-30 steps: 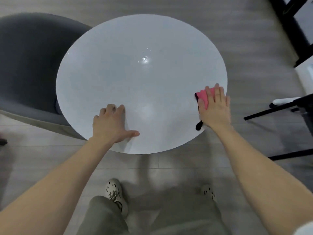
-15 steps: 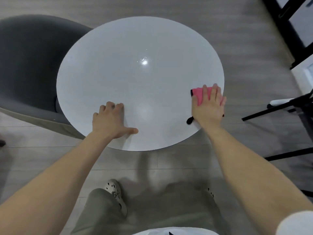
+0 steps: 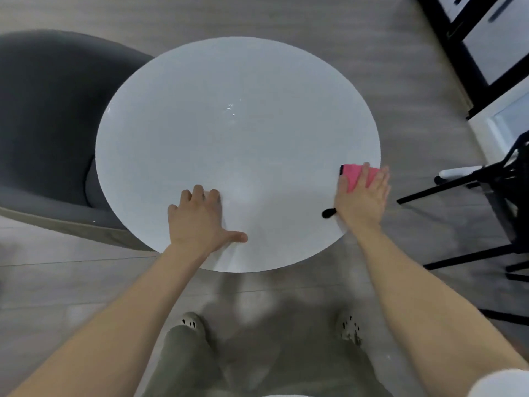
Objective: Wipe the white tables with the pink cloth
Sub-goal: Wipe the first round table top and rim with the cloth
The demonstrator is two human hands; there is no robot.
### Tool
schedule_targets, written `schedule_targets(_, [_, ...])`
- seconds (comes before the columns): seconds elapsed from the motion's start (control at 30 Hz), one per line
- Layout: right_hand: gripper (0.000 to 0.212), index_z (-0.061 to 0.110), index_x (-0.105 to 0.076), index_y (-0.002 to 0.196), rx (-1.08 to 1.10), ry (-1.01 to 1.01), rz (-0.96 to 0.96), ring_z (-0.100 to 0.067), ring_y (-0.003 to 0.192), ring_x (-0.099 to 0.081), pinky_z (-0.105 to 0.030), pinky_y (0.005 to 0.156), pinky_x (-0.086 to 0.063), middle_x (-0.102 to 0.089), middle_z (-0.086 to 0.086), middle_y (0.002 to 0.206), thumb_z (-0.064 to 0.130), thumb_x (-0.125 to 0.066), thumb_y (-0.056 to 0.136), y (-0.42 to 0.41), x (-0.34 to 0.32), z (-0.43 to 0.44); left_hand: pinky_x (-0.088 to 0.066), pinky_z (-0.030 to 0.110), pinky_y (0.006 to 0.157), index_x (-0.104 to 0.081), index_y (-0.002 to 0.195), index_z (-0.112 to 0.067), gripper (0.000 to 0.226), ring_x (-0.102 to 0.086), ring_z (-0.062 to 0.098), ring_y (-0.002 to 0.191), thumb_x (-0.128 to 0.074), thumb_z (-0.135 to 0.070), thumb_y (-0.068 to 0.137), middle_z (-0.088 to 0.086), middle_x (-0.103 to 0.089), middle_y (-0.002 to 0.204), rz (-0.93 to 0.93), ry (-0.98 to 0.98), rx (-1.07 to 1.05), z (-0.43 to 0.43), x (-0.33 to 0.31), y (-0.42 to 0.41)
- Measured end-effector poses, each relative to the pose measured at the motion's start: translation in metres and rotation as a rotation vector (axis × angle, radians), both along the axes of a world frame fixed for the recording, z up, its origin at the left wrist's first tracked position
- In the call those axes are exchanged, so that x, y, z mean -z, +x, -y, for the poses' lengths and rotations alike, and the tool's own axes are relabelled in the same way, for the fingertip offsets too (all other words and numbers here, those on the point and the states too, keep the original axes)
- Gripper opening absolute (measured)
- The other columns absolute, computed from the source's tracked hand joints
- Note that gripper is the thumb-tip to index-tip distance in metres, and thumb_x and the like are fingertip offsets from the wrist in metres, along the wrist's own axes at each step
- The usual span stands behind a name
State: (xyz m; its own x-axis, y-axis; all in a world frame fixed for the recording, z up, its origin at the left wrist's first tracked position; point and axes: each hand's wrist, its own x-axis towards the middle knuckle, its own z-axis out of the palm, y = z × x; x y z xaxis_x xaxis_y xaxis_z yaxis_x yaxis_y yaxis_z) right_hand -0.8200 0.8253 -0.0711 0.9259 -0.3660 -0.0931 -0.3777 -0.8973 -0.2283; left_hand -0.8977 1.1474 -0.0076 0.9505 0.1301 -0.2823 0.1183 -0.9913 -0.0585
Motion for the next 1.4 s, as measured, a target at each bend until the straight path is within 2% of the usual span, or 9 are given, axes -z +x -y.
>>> schedule_targets(0.17, [0.069, 0.019, -0.024, 0.172, -0.668, 0.01, 0.077, -0.031, 0.168, -0.002, -0.05, 0.135, -0.005, -0.009, -0.018, 0.18, 0.054, -0.027, 0.112, -0.022, 0.008, -0.19, -0.049, 0.041, 0.076, -0.055, 0.125, -0.023, 0.118, -0.054, 0.025, 0.106, -0.053, -0.112, 0.047, 0.001, -0.055, 0.117, 0.051, 0.012, 0.05, -0.008, 0.005, -0.001])
schedule_targets(0.27, [0.069, 0.032, -0.028, 0.171, -0.924, -0.045, 0.066, -0.02, 0.168, -0.002, -0.047, 0.136, -0.006, -0.012, -0.004, 0.181, 0.065, -0.03, 0.11, -0.01, 0.003, -0.166, -0.05, 0.042, 0.08, -0.053, 0.129, -0.025, 0.116, -0.052, 0.025, 0.11, -0.056, -0.11, 0.05, -0.001, -0.053, 0.119, 0.029, -0.015, 0.054, -0.007, 0.003, 0.0])
schedule_targets(0.37, [0.074, 0.034, -0.033, 0.168, -0.74, -0.12, 0.08, -0.027, 0.167, -0.008, -0.057, 0.132, -0.017, -0.024, -0.004, 0.178, 0.074, -0.028, 0.106, 0.023, 0.003, -0.059, -0.049, 0.042, 0.084, -0.05, 0.133, -0.024, 0.115, -0.051, 0.026, 0.115, -0.059, -0.107, 0.054, 0.001, -0.052, 0.124, -0.014, -0.002, 0.045, -0.002, -0.003, 0.001])
schedule_targets(0.53, [0.081, 0.028, -0.017, 0.173, -0.481, -0.129, -0.005, -0.037, 0.167, 0.002, -0.06, 0.133, -0.006, 0.0, -0.015, 0.181, 0.073, -0.016, 0.105, 0.055, 0.003, 0.006, -0.054, 0.042, 0.091, -0.046, 0.145, -0.025, 0.121, -0.049, 0.026, 0.131, -0.078, -0.096, 0.052, 0.001, -0.05, 0.138, -0.105, -0.052, -0.083, 0.004, -0.02, 0.011])
schedule_targets(0.77, [0.07, 0.035, -0.028, 0.171, -1.446, -0.045, 0.07, -0.021, 0.168, 0.002, -0.05, 0.136, -0.003, -0.006, -0.002, 0.182, 0.07, -0.032, 0.11, 0.023, -0.002, -0.007, -0.054, 0.046, 0.096, -0.045, 0.152, -0.027, 0.112, -0.048, 0.026, 0.139, -0.102, -0.055, 0.059, 0.0, -0.045, 0.151, -0.228, -0.099, -0.354, 0.065, -0.039, 0.028])
schedule_targets(0.93, [0.078, 0.03, -0.023, 0.172, -0.842, -0.093, 0.05, -0.027, 0.168, -0.003, -0.052, 0.135, -0.008, -0.006, -0.007, 0.182, 0.072, -0.02, 0.106, 0.163, 0.002, 0.096, -0.051, 0.052, 0.106, -0.039, 0.159, -0.03, 0.127, -0.042, 0.028, 0.148, -0.1, -0.068, 0.054, 0.0, -0.042, 0.159, -0.192, -0.179, -0.478, 0.119, -0.036, 0.046])
schedule_targets(1.03, [0.078, 0.018, -0.024, 0.172, -0.575, -0.055, 0.109, -0.036, 0.167, -0.006, -0.056, 0.134, -0.01, -0.01, -0.02, 0.179, 0.061, -0.013, 0.108, 0.149, 0.005, 0.052, -0.051, 0.053, 0.107, -0.04, 0.158, -0.028, 0.129, -0.042, 0.03, 0.148, -0.103, -0.063, 0.051, 0.002, -0.041, 0.16, -0.176, -0.164, -0.506, 0.131, -0.032, 0.049])
schedule_targets(1.27, [0.065, 0.031, -0.026, 0.171, -1.596, -0.015, 0.078, -0.022, 0.168, -0.002, -0.05, 0.136, -0.005, -0.008, -0.003, 0.182, 0.06, -0.03, 0.113, 0.079, -0.003, 0.002, -0.054, 0.049, 0.096, -0.035, 0.156, -0.036, 0.128, -0.039, 0.025, 0.147, -0.098, -0.073, 0.05, -0.005, -0.037, 0.158, -0.158, -0.131, -0.496, 0.126, -0.023, 0.045])
schedule_targets(1.4, [0.075, 0.031, -0.015, 0.173, -0.845, -0.109, 0.043, -0.026, 0.168, 0.0, -0.056, 0.134, -0.006, -0.003, -0.007, 0.182, 0.067, -0.014, 0.107, 0.184, 0.0, 0.064, -0.049, 0.04, 0.079, -0.04, 0.147, -0.041, 0.121, -0.042, 0.022, 0.141, -0.092, -0.083, 0.046, -0.01, -0.04, 0.153, -0.098, -0.073, -0.426, 0.117, -0.014, 0.044])
